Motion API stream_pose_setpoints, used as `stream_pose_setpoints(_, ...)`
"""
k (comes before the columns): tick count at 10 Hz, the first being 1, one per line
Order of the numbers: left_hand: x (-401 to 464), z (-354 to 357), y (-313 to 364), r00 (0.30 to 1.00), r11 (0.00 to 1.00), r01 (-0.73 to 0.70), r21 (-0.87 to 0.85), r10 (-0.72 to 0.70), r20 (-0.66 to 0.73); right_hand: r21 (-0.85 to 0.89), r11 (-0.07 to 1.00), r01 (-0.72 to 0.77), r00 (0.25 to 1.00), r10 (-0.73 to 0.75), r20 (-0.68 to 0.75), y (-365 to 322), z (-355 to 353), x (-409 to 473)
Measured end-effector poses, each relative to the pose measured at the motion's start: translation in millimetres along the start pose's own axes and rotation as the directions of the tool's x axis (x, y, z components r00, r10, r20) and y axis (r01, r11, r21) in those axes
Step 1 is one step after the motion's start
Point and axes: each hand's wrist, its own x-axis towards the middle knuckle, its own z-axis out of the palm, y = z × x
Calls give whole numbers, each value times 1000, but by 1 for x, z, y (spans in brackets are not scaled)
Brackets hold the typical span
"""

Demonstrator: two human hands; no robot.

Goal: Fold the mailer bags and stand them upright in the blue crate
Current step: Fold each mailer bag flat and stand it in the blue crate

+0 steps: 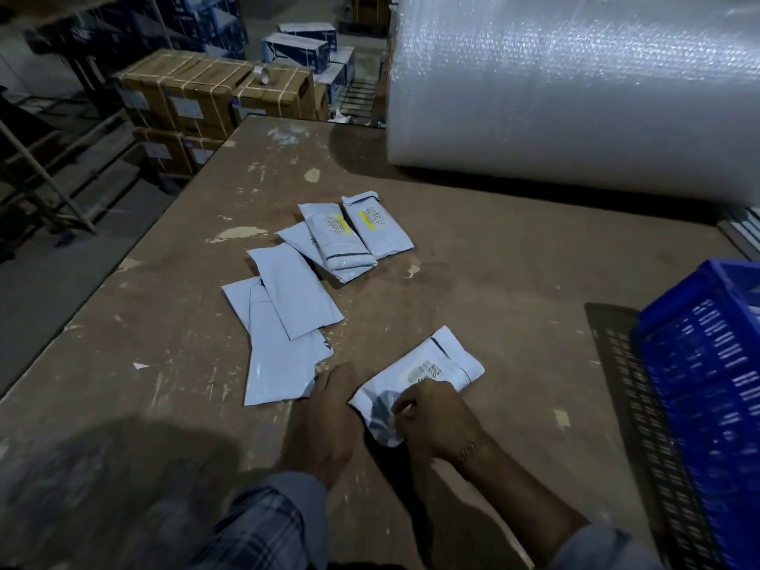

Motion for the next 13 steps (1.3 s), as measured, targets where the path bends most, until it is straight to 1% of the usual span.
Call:
stream_pose_setpoints(1, -31, 6, 9, 987, 996, -76, 40, 80, -140, -98, 994, 44, 959, -70, -274, 16, -17, -7)
stream_pose_setpoints(2, -30, 19, 15, 964, 999, -35, 1, 34, -262, -326, 942, 75, 932, -183, -314, 42, -14, 12)
stream_pose_setpoints(3, -27, 31, 19, 968, 986, -110, 129, 136, -212, -319, 941, 112, 962, -184, -204, 67, 10, 20)
stream_pose_setpoints(4, -21, 44, 19, 989, 970, -127, 208, 140, -48, -275, 961, 29, 944, -116, -307, 75, 26, 2)
stream_pose_setpoints(5, -19, 52, 34, 995, 977, -102, 185, 98, 29, -216, 975, -45, 883, -62, -465, 74, 30, -24)
stream_pose_setpoints(6, -14, 68, 28, 980, 932, -198, 305, 195, 40, -196, 978, -66, 859, -44, -510, 79, 34, -29)
stream_pose_setpoints(7, -11, 82, 22, 967, 893, -250, 374, 250, 49, -180, 982, 49, 887, -126, -445, 83, 39, -18)
stream_pose_setpoints(8, -14, 88, 20, 953, 862, -298, 409, 293, 77, -277, 951, 137, 906, -233, -353, 87, 44, -13)
stream_pose_setpoints(9, -12, 90, 15, 952, 860, -303, 410, 290, 96, -276, 953, 127, 918, -218, -331, 90, 44, -10)
stream_pose_setpoints(10, -12, 91, 13, 939, 835, -341, 431, 326, 111, -293, 949, 114, 921, -211, -327, 89, 43, -6)
stream_pose_setpoints(11, -12, 91, 9, 896, 781, -444, 440, 402, 190, -302, 948, 102, 920, -205, -334, 90, 45, -1)
stream_pose_setpoints(12, -12, 88, 11, 895, 785, -445, 431, 410, 177, -289, 954, 79, 915, -184, -358, 90, 45, 1)
stream_pose_setpoints(13, -12, 90, 18, 939, 840, -339, 423, 327, 105, -279, 958, 74, 900, -184, -395, 85, 50, -8)
